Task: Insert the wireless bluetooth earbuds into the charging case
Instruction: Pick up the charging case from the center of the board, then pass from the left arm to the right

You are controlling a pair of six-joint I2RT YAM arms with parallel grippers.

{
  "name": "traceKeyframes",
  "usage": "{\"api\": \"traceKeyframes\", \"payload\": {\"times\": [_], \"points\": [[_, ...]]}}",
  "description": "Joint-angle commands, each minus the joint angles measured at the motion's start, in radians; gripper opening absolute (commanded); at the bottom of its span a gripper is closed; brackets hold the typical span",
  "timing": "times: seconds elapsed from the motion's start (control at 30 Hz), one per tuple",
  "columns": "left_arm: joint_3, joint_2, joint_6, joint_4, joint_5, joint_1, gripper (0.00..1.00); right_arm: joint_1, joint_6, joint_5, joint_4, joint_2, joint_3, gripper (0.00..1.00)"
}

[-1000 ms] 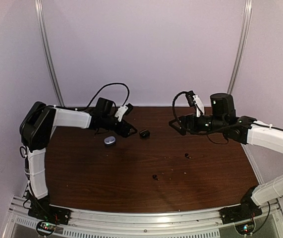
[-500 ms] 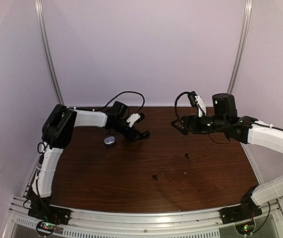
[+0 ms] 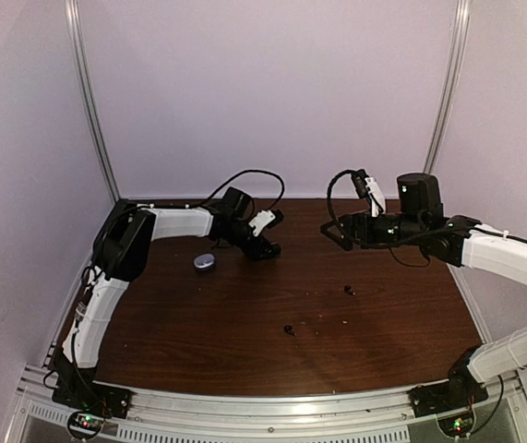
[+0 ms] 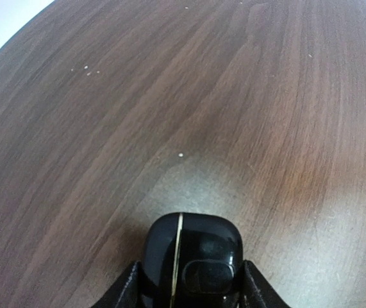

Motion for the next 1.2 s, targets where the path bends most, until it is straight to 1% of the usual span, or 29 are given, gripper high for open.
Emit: {"api": "traceKeyframes", "payload": {"times": [0.0,0.07,0.17,0.33,0.37,0.43,0.5,0.6,0.73,0.87,1.0,1.17], "points": [[-0.004,0.030,0.019,-0.047,-0.027,-0.005,0.42,-0.011,-0.007,-0.009,-0.001,-0.028,-0.015,1.00],[-0.034,0.010,0.030,-0.045,-0.031,-0.005,0.36,-0.010,-0.005,-0.012,0.000,-0.030,-0.018,1.00],[-0.146,-0.071,0.033,0.042,-0.018,-0.006,0.27,-0.013,0.003,-0.019,0.009,-0.030,-0.026,1.00],[-0.387,-0.285,0.020,0.260,0.017,-0.014,0.22,-0.014,0.034,-0.038,0.049,-0.042,-0.050,1.00],[-0.434,-0.331,0.017,0.274,0.022,-0.019,0.22,-0.013,0.038,-0.048,0.059,-0.047,-0.055,1.00],[-0.528,-0.419,0.014,0.379,0.024,-0.035,0.21,-0.013,0.043,-0.077,0.081,-0.061,-0.077,0.99],[-0.616,-0.505,0.011,0.450,0.010,-0.065,0.21,-0.013,0.063,-0.108,0.099,-0.062,-0.096,0.96],[-0.714,-0.624,0.003,0.523,-0.036,-0.112,0.20,-0.010,0.111,-0.185,0.151,-0.044,-0.116,0.84],[-0.804,-0.775,0.008,0.578,-0.109,-0.186,0.19,0.000,0.180,-0.259,0.217,-0.044,-0.128,0.76],[-0.847,-0.866,0.031,0.592,-0.188,-0.267,0.19,0.022,0.211,-0.305,0.242,-0.041,-0.113,0.72],[-0.858,-0.911,0.099,0.570,-0.263,-0.346,0.19,0.041,0.238,-0.343,0.266,-0.031,-0.100,0.69],[-0.852,-0.924,0.175,0.536,-0.337,-0.411,0.18,0.067,0.228,-0.380,0.221,-0.010,-0.050,0.65]]}}
